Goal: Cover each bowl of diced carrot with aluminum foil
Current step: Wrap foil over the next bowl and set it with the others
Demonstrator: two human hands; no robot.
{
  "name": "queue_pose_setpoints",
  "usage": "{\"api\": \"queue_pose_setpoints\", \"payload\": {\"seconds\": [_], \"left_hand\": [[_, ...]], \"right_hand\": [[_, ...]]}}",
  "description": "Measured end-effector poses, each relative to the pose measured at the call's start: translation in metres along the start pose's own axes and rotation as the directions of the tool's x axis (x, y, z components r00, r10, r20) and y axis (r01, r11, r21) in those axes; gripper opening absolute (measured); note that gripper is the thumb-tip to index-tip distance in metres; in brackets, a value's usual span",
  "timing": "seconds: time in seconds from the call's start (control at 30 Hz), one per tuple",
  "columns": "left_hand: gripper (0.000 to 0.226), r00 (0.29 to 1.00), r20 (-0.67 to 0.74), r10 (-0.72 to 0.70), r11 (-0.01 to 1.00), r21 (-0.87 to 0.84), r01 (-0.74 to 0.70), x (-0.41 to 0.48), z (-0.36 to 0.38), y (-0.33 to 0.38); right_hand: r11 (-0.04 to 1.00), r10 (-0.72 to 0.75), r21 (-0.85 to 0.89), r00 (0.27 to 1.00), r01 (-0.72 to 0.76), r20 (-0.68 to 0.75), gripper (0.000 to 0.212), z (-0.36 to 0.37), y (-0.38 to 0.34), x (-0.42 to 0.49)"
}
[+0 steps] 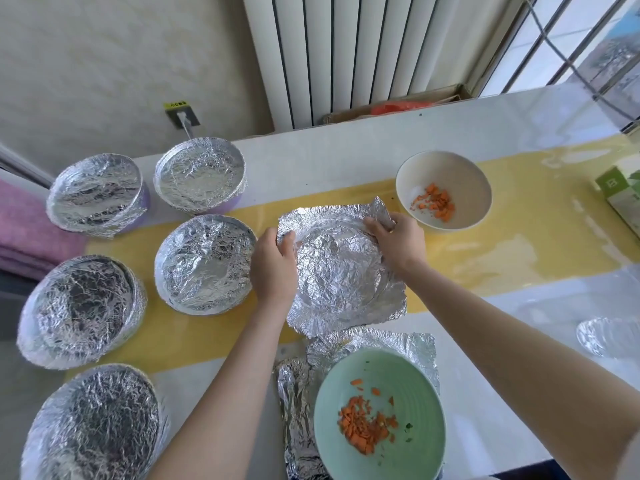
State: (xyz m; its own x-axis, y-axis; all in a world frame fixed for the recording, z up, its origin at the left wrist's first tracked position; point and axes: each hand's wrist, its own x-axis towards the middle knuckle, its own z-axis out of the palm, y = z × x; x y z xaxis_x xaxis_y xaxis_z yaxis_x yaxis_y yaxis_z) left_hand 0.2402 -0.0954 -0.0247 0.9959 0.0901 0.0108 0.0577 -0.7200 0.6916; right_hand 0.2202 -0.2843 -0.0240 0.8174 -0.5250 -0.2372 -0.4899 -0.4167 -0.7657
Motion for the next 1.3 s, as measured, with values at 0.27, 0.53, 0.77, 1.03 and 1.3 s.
{"api": "queue_pose_setpoints", "payload": {"seconds": [0.27,0.53,0.77,1.03,1.3], "left_hand": [[0.032,0.999,-0.035,0.030,0.971,0.237,-0.021,0.003,0.008,0.002],[0.029,0.998,-0.014,0.057,0.953,0.298,-0.050,0.006,0.006,-0.001],[0.026,0.996,-0.088,0.034,0.981,0.196,-0.016,0.012,-0.001,0.000],[0.013,0.980,-0.191,0.050,0.799,-0.581,-0.154,0.030,-0.035,0.035],[0.018,0.981,-0.072,-0.182,0.360,-0.933,-0.002,0.014,-0.057,0.045]], "right_hand": [[0.974,-0.062,-0.221,0.998,0.057,-0.014,0.044,0.005,0.003,0.002],[0.967,-0.102,-0.240,0.994,0.091,-0.032,0.050,0.006,0.008,-0.003],[0.976,-0.130,-0.187,0.989,0.114,-0.073,0.049,0.002,0.002,-0.001],[0.929,-0.369,-0.130,0.887,0.346,-0.277,0.030,-0.028,-0.045,0.003],[0.733,-0.234,0.675,0.962,0.080,0.141,0.051,-0.043,-0.046,-0.009]]}}
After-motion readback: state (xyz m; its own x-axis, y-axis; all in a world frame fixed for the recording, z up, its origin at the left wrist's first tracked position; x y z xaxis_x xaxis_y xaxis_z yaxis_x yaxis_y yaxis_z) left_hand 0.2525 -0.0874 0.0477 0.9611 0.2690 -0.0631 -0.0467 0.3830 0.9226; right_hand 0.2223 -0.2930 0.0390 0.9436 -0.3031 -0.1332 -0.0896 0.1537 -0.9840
